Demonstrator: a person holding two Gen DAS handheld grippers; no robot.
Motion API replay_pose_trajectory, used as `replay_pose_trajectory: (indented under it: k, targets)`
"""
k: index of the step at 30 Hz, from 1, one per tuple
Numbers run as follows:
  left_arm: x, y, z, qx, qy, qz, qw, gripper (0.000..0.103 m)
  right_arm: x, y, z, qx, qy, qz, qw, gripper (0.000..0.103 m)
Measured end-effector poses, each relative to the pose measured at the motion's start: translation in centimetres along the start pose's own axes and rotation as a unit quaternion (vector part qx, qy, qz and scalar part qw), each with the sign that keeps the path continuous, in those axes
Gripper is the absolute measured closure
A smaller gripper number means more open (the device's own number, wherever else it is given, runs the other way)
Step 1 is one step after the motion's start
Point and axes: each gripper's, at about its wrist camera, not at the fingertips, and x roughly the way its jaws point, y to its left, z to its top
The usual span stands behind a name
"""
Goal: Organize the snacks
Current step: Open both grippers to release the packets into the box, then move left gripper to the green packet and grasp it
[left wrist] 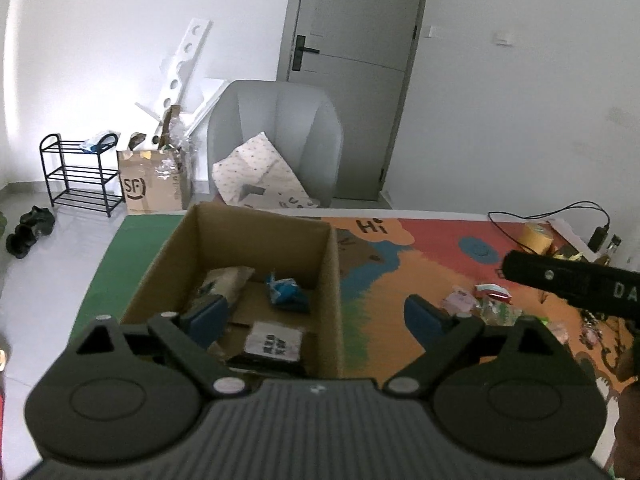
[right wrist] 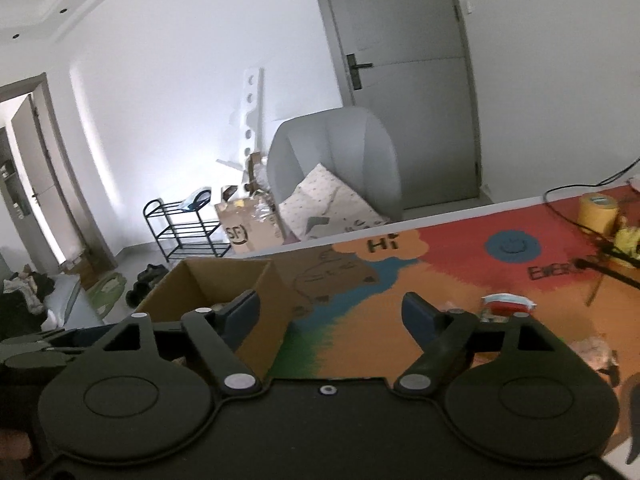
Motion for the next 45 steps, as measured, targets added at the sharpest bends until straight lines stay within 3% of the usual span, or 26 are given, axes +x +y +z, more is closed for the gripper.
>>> replay_pose_trajectory:
  k: [10, 27, 37, 45]
  targets:
    - [0.2, -2.4, -0.1, 0.006, 0.01, -0.043, 0.999, 0.009, -3.1, -3.6, -0.5, 0.018, -0.003, -0.044, 0.999, 0.015]
    - [2.9, -8.7, -2.7, 0.03, 0.052, -0.114, 0.9917, 0.009, -5.7, -9.8, -3.6, 0.063, 0.014, -0.096, 0.993, 0.01]
    - [5.3, -11.9, -4.6, 0.027, 0.081, -0.137, 0.9869, 0.012, -6.1, -14.2, -6.7, 0.124, 0.009, -0.095, 0.988, 0.01]
    - [7.0, -14.2, -6.0, 0.028, 0.102, -0.148, 0.9833, 0.023, -5.6, -16.3, -8.9, 0.144, 0.018, -0.087, 0.986, 0.01]
